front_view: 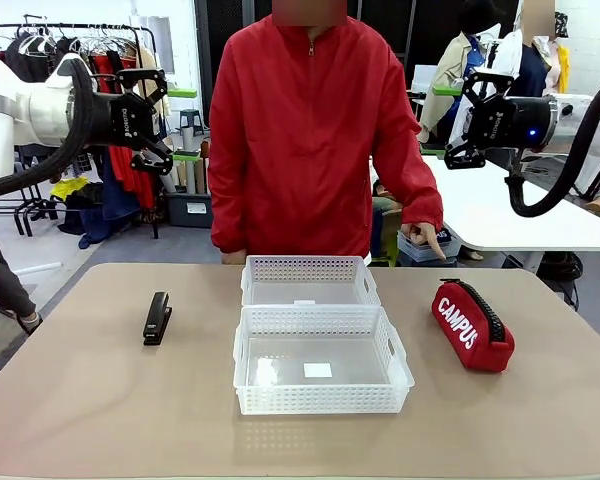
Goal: Distribute items into two baskets.
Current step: Pick up the Pencil pouch that the person points to.
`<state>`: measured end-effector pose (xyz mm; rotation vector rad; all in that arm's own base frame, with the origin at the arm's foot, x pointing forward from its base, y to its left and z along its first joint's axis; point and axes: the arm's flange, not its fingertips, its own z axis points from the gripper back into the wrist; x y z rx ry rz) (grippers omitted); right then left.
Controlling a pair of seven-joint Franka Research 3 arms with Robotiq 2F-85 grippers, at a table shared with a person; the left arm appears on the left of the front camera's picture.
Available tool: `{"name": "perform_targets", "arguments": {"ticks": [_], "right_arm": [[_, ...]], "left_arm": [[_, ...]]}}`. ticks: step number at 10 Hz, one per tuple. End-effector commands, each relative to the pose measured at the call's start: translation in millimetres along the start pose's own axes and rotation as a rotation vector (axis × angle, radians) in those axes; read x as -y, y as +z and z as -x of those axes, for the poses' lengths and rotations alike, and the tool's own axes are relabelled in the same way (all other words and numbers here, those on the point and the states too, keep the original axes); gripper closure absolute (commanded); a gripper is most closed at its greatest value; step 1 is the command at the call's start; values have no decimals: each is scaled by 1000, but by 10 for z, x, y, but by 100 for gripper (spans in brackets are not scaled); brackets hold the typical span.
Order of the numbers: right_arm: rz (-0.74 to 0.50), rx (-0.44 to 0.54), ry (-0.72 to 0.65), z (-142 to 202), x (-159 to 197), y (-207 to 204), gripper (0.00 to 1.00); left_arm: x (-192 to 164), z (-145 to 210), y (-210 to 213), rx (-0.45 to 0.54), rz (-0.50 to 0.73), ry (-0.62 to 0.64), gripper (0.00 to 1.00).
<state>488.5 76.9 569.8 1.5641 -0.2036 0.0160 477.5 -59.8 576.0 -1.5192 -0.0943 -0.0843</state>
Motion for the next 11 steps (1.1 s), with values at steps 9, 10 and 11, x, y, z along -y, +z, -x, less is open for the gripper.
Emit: {"name": "perform_targets", "arguments": {"ticks": [9, 10, 11], "right_arm": [[11, 10, -3, 0, -16, -9, 0], [11, 10, -3, 0, -16, -9, 0], [11, 10, -3, 0, -16, -9, 0]], "left_arm": [[14, 3, 8, 2, 1, -2, 0], [14, 3, 8, 2, 1, -2, 0], [14, 3, 8, 2, 1, -2, 0]]}}
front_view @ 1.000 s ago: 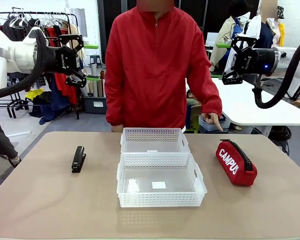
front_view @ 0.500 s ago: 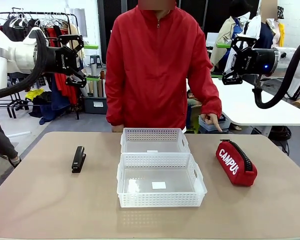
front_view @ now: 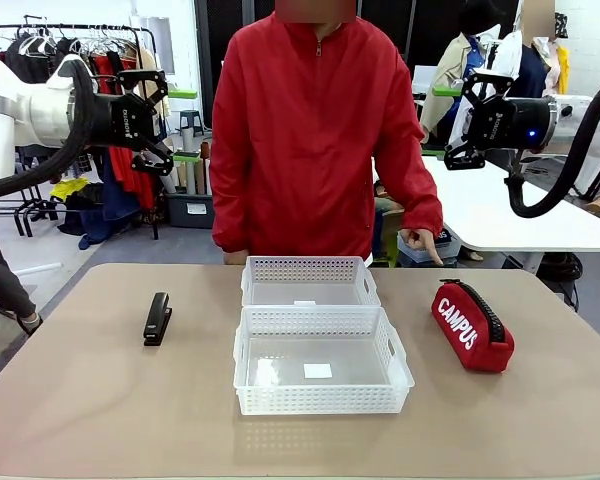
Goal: Distribute items into two baskets.
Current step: Pick up the Pencil pouch that the person points to.
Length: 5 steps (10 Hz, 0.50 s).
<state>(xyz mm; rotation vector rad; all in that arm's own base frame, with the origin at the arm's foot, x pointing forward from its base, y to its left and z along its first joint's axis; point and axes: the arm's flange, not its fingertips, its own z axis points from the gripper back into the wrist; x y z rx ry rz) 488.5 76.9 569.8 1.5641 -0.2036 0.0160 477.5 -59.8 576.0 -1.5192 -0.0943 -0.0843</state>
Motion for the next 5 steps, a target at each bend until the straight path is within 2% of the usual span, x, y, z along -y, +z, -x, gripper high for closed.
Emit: {"name": "perform_targets", "arguments": {"ticks": [1, 4, 5], "right_arm": [[11, 10, -3, 0, -16, -9, 0], [0, 0, 0, 0, 0, 0, 0], [78, -57, -17, -44, -92, -26, 0]], "left_arm": [[14, 3, 8, 2, 1, -2, 0], [14, 3, 8, 2, 1, -2, 0], [14, 3, 8, 2, 1, -2, 0]]}}
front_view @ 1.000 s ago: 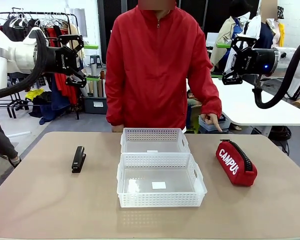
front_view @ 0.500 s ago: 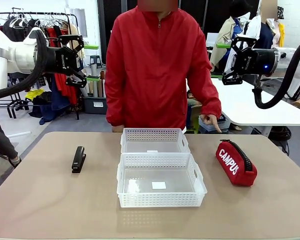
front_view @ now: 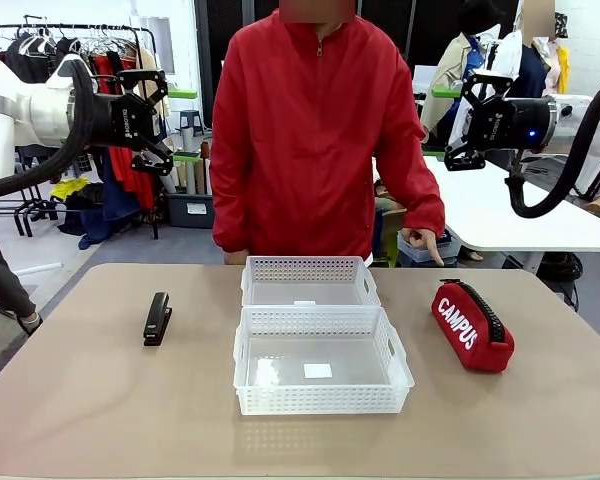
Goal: Distribute items into two baskets.
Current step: Pick up the Pencil pouch that the person points to.
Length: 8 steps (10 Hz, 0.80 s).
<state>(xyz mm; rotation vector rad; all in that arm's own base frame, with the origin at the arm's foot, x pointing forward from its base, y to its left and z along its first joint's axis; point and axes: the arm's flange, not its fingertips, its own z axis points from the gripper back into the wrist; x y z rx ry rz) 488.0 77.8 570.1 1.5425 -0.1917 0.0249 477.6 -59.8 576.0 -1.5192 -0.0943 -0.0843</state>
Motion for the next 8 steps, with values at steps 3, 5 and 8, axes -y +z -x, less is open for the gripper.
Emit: {"name": "perform_targets", "arguments": {"ticks": [3, 5, 8], "right_arm": [[318, -102, -15, -6, -404, -189, 0], [569, -131, -44, 6, -442, -209, 0], [925, -82, -72, -48, -285, 4, 0]], "left_arm": [[14, 3, 7, 2, 1, -2, 0], [14, 3, 7, 2, 1, -2, 0], [14, 3, 7, 2, 1, -2, 0]]}}
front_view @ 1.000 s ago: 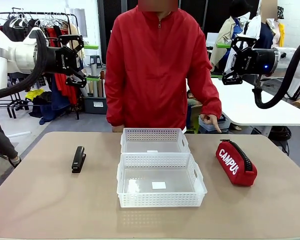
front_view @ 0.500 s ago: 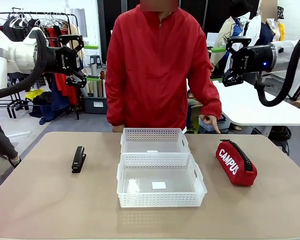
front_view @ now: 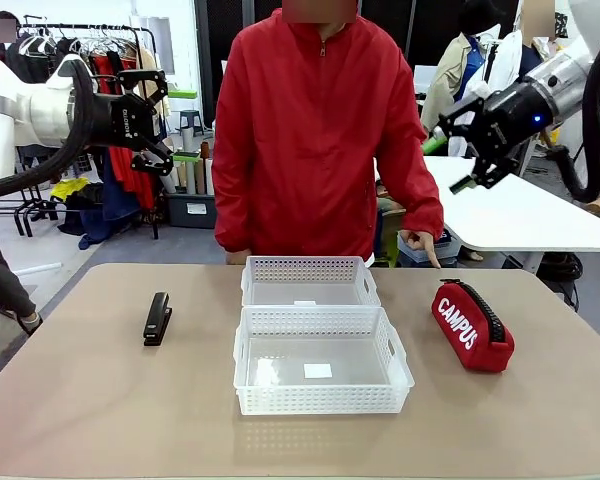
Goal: Distribute items into two baskets.
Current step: Pick up the Pencil pouch that the person points to.
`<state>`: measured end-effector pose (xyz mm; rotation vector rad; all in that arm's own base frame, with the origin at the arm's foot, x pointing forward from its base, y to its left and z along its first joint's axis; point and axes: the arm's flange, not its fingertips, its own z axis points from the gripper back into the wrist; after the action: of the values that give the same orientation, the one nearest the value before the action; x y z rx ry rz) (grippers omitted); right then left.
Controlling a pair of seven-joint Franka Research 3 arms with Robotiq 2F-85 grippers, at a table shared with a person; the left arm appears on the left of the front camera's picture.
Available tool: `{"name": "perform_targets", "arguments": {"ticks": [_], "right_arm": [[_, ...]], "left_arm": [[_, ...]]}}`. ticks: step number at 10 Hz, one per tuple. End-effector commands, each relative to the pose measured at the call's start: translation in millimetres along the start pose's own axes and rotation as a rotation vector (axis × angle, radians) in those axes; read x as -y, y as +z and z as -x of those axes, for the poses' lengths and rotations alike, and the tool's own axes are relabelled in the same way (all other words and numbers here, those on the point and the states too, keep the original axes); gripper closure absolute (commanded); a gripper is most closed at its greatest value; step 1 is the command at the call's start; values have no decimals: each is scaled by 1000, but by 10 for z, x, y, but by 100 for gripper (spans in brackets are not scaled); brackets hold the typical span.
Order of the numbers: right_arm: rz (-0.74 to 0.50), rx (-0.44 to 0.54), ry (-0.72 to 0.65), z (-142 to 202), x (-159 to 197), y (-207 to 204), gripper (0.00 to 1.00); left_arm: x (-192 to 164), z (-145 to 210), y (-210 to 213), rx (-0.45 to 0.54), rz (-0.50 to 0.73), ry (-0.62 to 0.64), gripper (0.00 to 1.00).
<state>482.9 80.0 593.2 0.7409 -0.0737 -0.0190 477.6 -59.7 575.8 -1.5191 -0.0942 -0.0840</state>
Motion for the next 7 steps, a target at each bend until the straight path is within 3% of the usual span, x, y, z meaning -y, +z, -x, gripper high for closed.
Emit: {"name": "perform_targets", "arguments": {"ticks": [1, 3, 4, 5, 7], "right_arm": [[176, 28, -29, -58, 90, 15, 0], [282, 62, -50, -120, 265, 78, 0], [205, 81, -94, -138, 284, 71, 0], [245, 42, -5, -88, 282, 74, 0], [245, 42, -5, -88, 282, 74, 0]], "left_arm": [[15, 3, 7, 2, 1, -3, 0], [15, 3, 7, 2, 1, -3, 0], [15, 3, 7, 2, 1, -3, 0], [15, 3, 7, 2, 1, -3, 0], [15, 3, 7, 2, 1, -3, 0]]}}
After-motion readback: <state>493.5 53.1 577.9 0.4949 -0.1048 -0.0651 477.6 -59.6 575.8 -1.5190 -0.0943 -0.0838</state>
